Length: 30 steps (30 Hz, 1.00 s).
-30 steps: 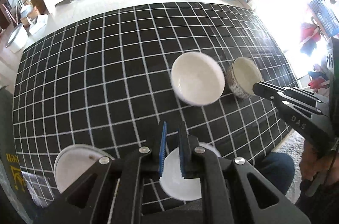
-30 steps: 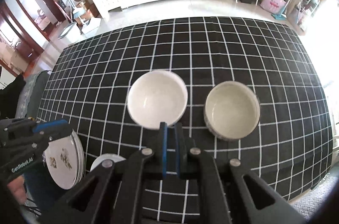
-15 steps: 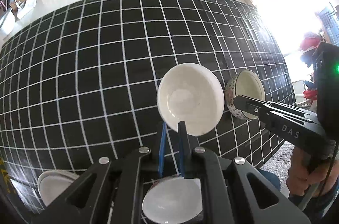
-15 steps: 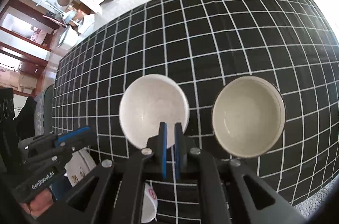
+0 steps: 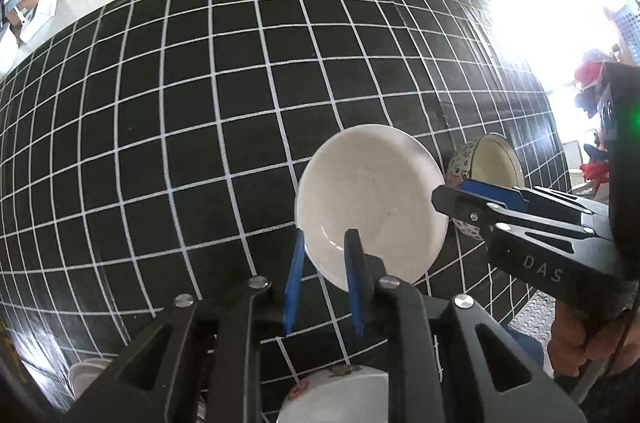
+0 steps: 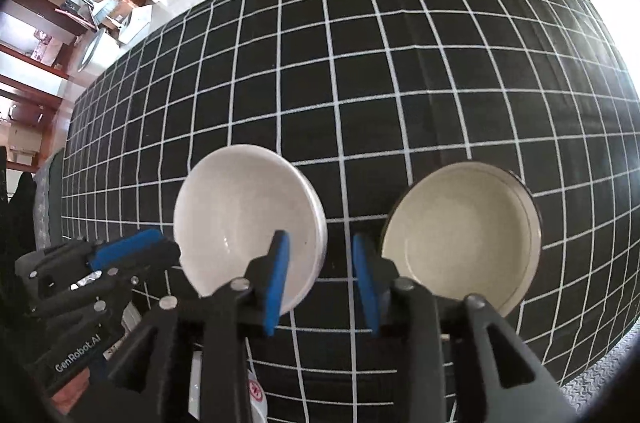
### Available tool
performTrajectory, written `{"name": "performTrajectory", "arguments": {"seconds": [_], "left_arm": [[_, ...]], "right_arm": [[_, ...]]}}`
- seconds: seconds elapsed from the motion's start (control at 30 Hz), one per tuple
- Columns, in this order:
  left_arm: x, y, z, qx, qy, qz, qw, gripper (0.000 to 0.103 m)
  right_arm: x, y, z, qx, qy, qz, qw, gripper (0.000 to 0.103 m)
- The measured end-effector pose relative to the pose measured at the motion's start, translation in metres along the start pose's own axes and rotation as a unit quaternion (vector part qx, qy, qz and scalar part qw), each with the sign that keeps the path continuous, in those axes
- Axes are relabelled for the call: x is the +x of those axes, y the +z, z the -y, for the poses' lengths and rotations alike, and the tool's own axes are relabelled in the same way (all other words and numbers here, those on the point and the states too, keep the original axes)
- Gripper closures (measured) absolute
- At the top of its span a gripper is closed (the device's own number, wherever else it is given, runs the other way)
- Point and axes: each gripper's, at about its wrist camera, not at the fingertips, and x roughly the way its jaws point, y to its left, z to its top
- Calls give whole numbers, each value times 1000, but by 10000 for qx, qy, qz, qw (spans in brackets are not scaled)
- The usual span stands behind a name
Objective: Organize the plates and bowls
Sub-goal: 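Carry the red-logo bowl with the left gripper and lower it into the plain bowl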
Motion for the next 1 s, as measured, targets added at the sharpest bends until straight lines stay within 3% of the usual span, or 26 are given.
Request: {"name": "performTrajectory", "arguments": {"seconds": [0.3, 0.47, 0.57, 0.6, 0.77, 1.0], "left_arm": [[20, 5, -7, 73, 200, -75, 9997, 86], [31, 6, -7, 159, 319, -117, 9993, 89], [35, 4, 2, 210, 445, -77, 9988, 93], [36, 2, 3, 210, 449, -28, 9988, 93], [33, -10, 12, 382, 608, 82, 9974, 93], [14, -21, 22, 356, 493, 160, 9980, 93]], "right_arm": [[10, 3, 4, -155, -300, 87, 9994, 66], [13, -1, -1, -264, -453, 83, 9986, 80], [18, -4, 4, -176, -300, 42, 9994, 86], [18, -5, 5, -163, -166, 66, 9997, 95], [19, -14, -1, -192, -293, 190, 9992, 95], [-1, -27, -4, -118, -219, 261, 9993, 95]]}}
